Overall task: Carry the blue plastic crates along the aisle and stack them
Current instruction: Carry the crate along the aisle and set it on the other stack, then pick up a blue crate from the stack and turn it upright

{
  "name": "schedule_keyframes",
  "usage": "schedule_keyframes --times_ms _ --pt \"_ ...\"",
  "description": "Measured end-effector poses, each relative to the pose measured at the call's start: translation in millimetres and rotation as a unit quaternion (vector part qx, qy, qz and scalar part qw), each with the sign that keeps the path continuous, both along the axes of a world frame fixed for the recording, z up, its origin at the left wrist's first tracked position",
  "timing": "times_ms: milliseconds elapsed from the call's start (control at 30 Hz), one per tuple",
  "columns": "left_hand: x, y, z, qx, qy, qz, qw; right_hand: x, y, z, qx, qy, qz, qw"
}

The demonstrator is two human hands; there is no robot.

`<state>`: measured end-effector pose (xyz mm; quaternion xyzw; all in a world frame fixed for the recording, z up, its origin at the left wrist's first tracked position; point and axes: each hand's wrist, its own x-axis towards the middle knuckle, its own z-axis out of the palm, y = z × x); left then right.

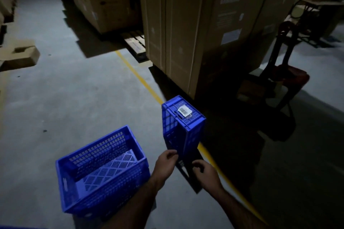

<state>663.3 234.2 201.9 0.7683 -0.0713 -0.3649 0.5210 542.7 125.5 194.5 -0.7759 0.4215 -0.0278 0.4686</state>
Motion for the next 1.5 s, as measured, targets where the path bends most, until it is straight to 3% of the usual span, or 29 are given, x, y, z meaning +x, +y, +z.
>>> schedule_keyframes --times_ms 300,600,967,1200,1267,1400,1500 --pt "52 -64 -23 0.014 -0.002 0.008 1.000 56 -51 -12 0.015 0.022 -0.038 0.999" --pt "114 -160 -79 0.093 -0.033 0.036 0.994 147 -172 -66 0.028 0.063 -0.031 0.997" --pt "210 -258 -242 0.203 -0.127 -0.069 0.969 240 -275 -256 0.100 0.107 -0.129 0.981" --pt "239 -287 -308 0.196 -0.170 0.009 0.966 268 -279 -318 0.099 0.095 -0.160 0.978" --pt "243 -287 -313 0.237 -0.238 -0.018 0.942 272 -277 -321 0.089 0.077 -0.170 0.978" --pt "256 -282 -316 0.340 -0.362 -0.165 0.852 280 -274 -329 0.073 0.055 -0.179 0.980" --pt "267 -282 -323 0.379 -0.453 -0.176 0.787 280 -273 -329 0.064 0.050 -0.178 0.981"
